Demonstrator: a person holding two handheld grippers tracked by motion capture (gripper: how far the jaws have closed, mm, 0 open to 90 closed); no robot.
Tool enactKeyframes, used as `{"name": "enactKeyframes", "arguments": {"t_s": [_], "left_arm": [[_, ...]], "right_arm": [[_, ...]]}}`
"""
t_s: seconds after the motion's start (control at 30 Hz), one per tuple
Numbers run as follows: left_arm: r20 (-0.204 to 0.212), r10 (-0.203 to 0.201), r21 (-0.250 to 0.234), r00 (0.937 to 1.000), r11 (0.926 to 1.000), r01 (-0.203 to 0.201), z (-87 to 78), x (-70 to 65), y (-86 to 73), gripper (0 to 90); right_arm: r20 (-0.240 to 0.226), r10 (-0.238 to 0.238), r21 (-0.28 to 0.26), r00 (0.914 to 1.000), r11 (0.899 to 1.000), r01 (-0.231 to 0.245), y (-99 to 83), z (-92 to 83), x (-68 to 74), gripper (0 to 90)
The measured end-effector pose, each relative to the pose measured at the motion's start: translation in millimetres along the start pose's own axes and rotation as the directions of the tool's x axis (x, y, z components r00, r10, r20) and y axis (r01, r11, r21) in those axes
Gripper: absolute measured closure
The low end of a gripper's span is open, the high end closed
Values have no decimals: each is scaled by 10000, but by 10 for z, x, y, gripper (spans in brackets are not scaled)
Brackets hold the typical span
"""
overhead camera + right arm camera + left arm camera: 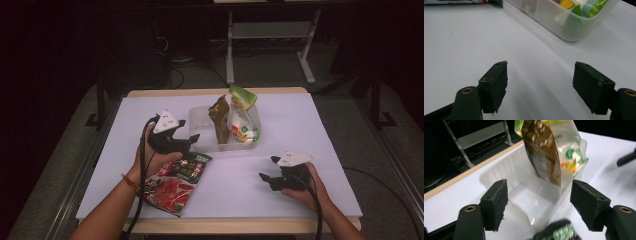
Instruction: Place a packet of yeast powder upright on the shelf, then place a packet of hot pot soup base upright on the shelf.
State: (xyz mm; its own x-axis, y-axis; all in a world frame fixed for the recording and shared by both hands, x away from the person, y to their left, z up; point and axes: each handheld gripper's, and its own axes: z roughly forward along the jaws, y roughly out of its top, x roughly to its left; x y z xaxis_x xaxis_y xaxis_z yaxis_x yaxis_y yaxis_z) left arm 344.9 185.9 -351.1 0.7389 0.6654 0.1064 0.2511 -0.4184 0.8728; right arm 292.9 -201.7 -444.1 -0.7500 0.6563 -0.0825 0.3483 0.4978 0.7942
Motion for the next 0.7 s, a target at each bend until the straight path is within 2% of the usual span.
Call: {"name": "enactKeyframes", "arguments": {"t_s": [0.17,0.3,0.43,0.47,0.53,0.6,0.7], "left_arm": [[120,69,135,9999,9999,-71,-218,74,-185,268],[291,-92,368,9995,9993,81,-346,142,-370,260],[797,-305,700,9964,9972,249,-444,225,-589,249],[1031,-378,982,9940,9948,277,-457,253,-633,249],[930,-373,1121,9950,9933,267,-492,288,-729,248],[1170,-597,1100,9913,9928,469,-530,330,-815,304],[1100,-548,1289,9924,9908,404,-556,352,-945,307]], "right_arm": [[-8,-36,7,10000,10000,36,10,-2,13,271],[-18,-26,-20,10000,10000,26,30,19,4,271],[-91,-136,134,9999,9998,137,32,49,27,268],[-82,-175,171,9998,9997,177,28,49,33,268],[-71,-164,172,9998,9997,165,19,35,37,268],[-47,-123,134,9999,9998,124,17,12,33,268],[-83,-62,60,9999,10000,63,18,6,19,268]]}}
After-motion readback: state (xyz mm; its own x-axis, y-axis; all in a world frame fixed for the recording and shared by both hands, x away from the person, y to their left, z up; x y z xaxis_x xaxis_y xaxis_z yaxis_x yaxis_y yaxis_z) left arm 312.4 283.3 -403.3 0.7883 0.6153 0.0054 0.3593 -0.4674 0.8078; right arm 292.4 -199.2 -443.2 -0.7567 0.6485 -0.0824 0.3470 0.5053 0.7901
